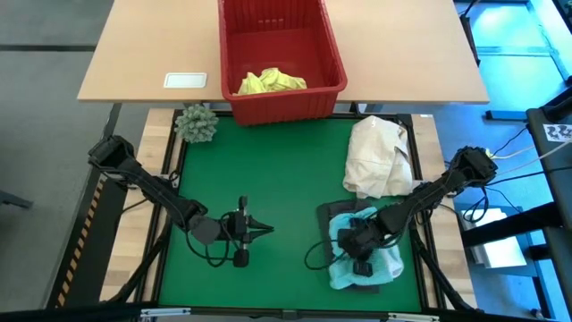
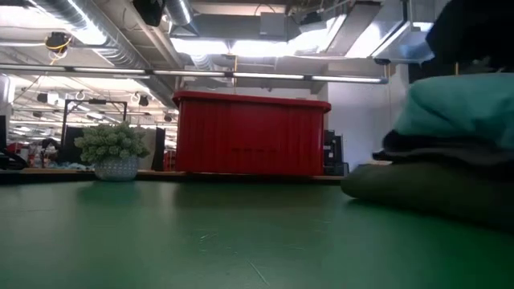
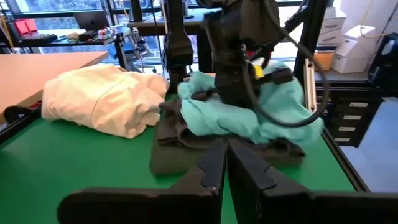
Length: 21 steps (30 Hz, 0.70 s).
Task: Fold Laundry from Bin
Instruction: Stack the blue short on the gray short
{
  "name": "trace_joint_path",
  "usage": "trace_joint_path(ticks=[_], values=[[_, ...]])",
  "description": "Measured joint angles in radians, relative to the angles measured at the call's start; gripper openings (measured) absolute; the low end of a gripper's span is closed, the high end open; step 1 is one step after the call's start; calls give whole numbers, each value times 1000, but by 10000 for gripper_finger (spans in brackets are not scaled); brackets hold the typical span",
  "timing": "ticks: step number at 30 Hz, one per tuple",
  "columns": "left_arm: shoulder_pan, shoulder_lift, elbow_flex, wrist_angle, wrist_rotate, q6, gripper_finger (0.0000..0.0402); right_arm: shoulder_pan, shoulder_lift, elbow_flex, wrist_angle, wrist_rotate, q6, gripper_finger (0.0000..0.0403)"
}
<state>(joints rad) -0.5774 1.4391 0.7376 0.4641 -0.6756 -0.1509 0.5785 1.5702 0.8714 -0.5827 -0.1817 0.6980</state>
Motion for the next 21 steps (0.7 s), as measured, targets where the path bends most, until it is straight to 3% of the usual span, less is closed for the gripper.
trace_joint_path(ticks=[4,16,21], values=[[0,0,0,-1,16,0,13,0,4,65,-159,4,-39,0],[0,0,0,-3,17,0,13,-2,-57,278,-269,154,-119,0],[0,0,0,-7,16,0,13,-6,-59,307,-170,256,-201,0]])
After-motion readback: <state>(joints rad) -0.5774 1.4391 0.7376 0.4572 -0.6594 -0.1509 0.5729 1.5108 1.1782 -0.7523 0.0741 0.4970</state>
